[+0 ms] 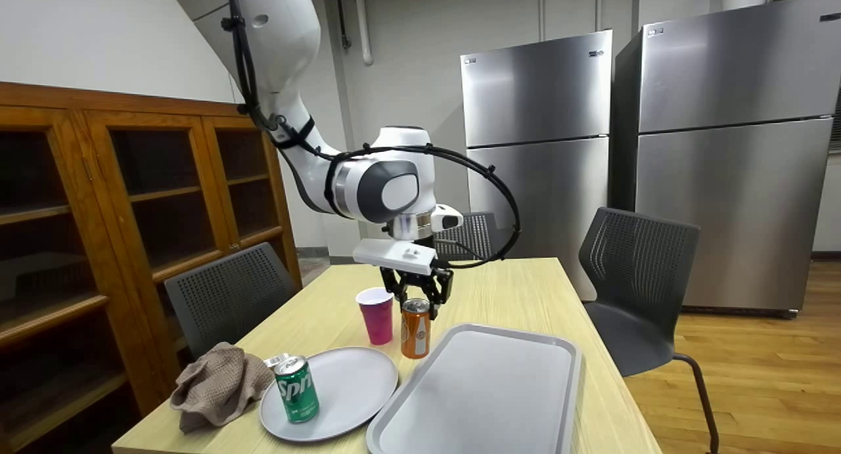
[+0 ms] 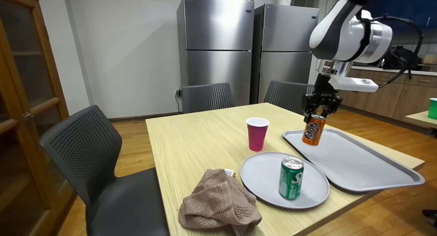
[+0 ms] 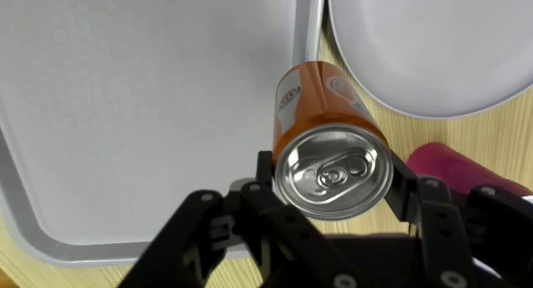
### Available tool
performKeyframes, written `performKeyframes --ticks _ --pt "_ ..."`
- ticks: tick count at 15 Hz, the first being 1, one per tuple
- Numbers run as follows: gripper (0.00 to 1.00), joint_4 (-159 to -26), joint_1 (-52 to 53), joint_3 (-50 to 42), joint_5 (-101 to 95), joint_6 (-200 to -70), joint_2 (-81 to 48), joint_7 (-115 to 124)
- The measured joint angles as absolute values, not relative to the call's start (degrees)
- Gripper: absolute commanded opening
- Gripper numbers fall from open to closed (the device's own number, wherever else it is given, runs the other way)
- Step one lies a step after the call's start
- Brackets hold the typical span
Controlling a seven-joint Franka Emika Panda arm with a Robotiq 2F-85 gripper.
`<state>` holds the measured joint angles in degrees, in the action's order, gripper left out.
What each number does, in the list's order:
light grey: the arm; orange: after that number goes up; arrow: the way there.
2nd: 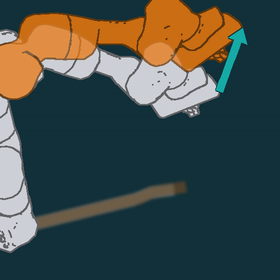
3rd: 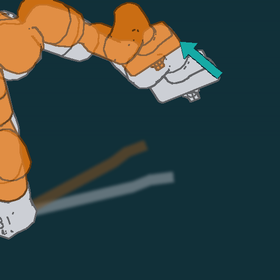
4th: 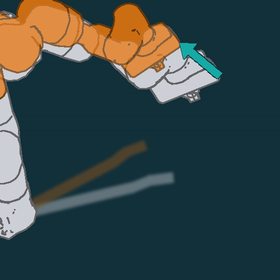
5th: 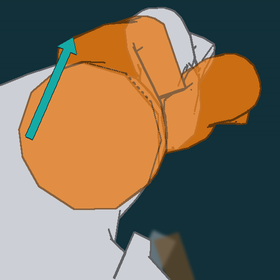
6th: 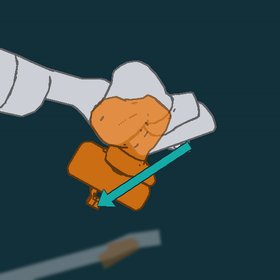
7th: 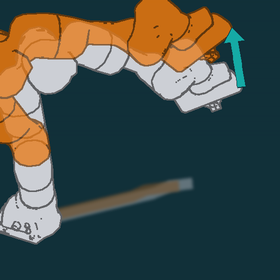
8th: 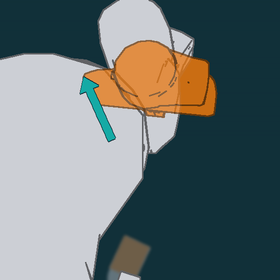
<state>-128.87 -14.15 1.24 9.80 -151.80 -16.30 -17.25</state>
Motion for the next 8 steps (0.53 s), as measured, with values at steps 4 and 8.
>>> performKeyframes --ticks 4,8 --pt "0.38 -130.82 -11.74 1.88 9.80 -152.82 -14.97 -17.36" --pt "0.38 -131.92 -9.06 2.44 9.63 -154.16 -14.67 -17.36"
